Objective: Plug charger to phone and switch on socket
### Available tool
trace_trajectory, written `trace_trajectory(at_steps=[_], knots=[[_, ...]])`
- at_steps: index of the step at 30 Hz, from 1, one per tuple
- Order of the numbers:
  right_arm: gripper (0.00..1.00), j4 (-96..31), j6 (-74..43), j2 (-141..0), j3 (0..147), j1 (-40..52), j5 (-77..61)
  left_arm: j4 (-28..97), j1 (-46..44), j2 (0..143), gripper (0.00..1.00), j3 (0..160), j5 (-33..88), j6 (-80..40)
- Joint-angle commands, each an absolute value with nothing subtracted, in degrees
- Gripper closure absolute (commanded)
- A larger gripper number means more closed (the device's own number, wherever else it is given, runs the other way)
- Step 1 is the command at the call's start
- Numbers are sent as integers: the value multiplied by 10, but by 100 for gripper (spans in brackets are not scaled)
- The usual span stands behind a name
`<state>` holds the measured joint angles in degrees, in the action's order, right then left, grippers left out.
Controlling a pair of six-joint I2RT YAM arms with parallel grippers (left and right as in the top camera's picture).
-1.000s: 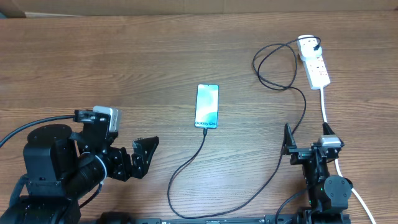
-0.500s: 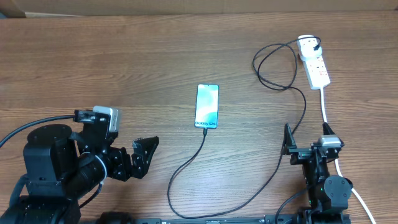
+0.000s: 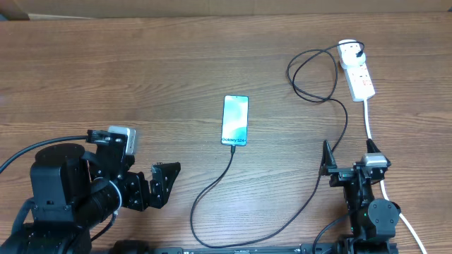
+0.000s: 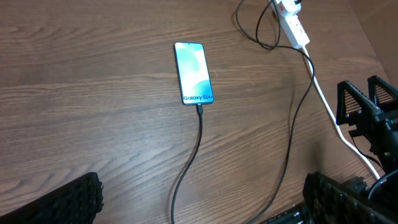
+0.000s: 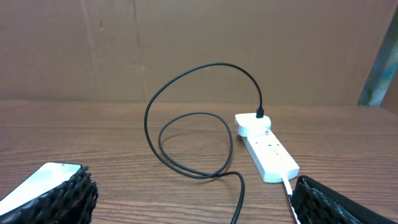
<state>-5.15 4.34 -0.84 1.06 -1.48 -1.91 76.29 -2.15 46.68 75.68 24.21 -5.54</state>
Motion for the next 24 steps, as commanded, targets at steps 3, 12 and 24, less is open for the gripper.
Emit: trace_trajectory(at_steps=[3, 12, 24], knots=[[0, -48, 46, -2, 5, -17, -13, 762, -22, 463, 1, 759, 234, -45], [0, -48, 46, -2, 5, -17, -13, 679, -22, 416, 1, 673, 256, -45], [0, -48, 46, -2, 5, -17, -13, 274, -22, 240, 1, 367, 330, -47]])
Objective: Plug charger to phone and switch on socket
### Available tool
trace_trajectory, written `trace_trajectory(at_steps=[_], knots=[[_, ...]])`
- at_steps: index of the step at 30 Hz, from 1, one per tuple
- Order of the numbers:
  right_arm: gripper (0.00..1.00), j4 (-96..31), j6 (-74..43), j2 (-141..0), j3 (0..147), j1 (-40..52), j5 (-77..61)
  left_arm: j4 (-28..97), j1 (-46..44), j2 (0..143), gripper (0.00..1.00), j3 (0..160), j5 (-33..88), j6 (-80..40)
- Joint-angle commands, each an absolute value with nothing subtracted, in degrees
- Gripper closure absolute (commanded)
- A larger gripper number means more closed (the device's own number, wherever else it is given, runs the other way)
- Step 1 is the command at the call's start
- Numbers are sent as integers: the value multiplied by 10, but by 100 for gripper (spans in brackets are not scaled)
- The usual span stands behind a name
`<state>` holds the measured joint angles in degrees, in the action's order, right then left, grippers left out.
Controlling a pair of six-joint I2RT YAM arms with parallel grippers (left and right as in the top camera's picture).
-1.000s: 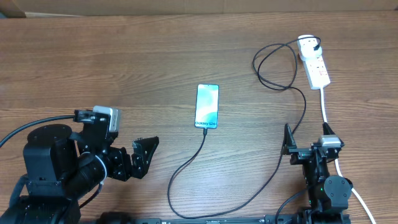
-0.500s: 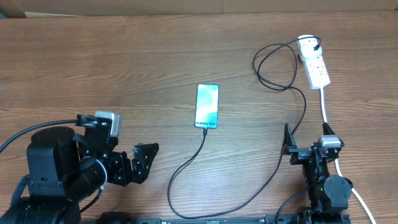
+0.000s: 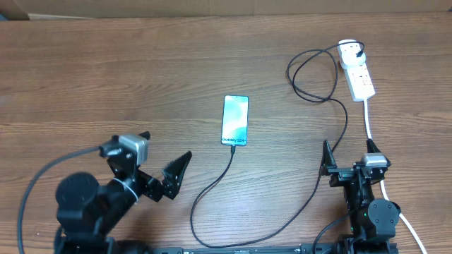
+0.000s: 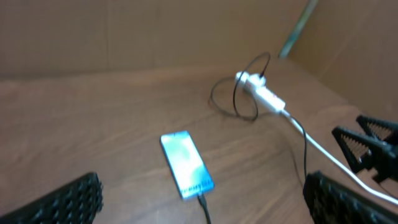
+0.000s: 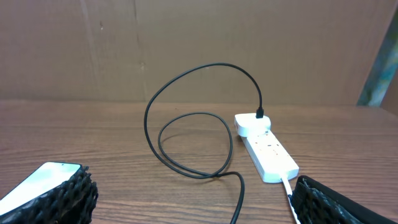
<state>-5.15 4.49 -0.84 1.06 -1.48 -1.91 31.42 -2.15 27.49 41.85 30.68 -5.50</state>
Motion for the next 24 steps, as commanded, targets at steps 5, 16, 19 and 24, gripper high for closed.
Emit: trace_trajectory(at_steps=[5, 16, 19, 24], knots=[[0, -48, 46, -2, 5, -17, -13, 180, -22, 185, 1, 282, 309, -47], [0, -48, 46, -2, 5, -17, -13, 52, -23, 47, 1, 135, 168, -90], [0, -48, 46, -2, 5, -17, -13, 52, -23, 22, 1, 118, 107, -90], [0, -48, 46, -2, 5, -17, -13, 11, -23, 6, 0, 81, 59, -91]])
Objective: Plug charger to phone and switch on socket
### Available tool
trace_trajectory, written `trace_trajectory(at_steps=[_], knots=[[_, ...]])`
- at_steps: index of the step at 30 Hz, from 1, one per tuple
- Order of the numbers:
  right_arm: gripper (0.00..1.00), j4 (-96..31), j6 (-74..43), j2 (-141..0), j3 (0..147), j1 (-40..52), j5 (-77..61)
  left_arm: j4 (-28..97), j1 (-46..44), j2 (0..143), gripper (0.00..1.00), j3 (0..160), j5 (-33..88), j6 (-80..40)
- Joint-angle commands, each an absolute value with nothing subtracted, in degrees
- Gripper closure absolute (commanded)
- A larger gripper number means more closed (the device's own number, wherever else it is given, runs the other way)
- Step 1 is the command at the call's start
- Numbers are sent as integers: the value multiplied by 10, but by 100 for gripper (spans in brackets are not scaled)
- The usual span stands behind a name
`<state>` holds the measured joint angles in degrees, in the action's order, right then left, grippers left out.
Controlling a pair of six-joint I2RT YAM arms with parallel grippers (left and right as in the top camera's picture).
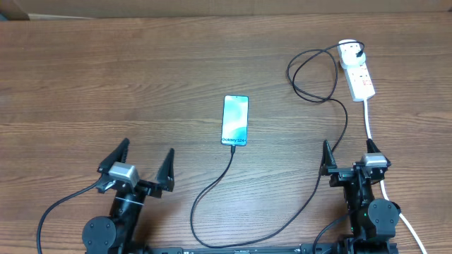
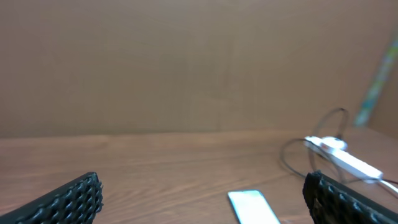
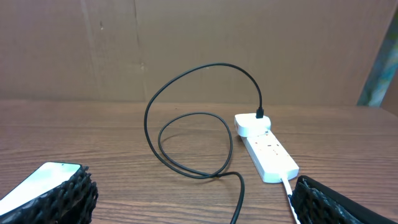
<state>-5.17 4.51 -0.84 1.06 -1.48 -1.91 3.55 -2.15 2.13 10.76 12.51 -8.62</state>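
The phone (image 1: 235, 120) lies face up mid-table, its screen lit, with the black charger cable (image 1: 212, 185) meeting its near end. That cable loops right and up to the white adapter (image 1: 351, 48) on the white power strip (image 1: 360, 76); the switch state cannot be told. My left gripper (image 1: 142, 161) rests open at the front left, empty, well short of the phone (image 2: 252, 206). Open and empty too, my right gripper (image 1: 347, 156) sits at the front right, facing the strip (image 3: 267, 152) and the cable loop (image 3: 186, 130).
The strip's white mains lead (image 1: 369, 120) runs down the table past the right gripper. A brown cardboard wall (image 3: 199, 43) stands behind the table's far edge. The wooden tabletop (image 1: 106, 77) is bare on the left and at the back.
My left arm has drawn back to the front edge; its camera now looks level across the table at the phone's far part and the strip. The right arm, phone and cable are unchanged.
At first my left arm stood raised at the front left, its camera looking down on the phone with the cable in it. Then it was lower and turned toward the strip. Now it rests at the front edge. The right arm stayed put throughout.
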Motion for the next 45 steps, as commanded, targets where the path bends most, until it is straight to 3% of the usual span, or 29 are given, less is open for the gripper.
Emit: trace_trajectory(at_steps=[1, 11, 19, 34, 45], knots=[[0, -48, 46, -2, 5, -17, -13, 0, -23, 4, 0, 71, 54, -91], [0, -48, 46, -2, 5, -17, -13, -73, -23, 2, 0, 3, -11, -118], [0, -48, 46, -2, 5, -17, -13, -18, -21, 2, 0, 3, -79, -116], [0, -48, 46, -2, 5, -17, -13, 41, -21, 2, 1, 3, -64, -3], [0, -48, 46, -2, 5, -17, -13, 42, -21, 2, 0, 3, -62, 1]])
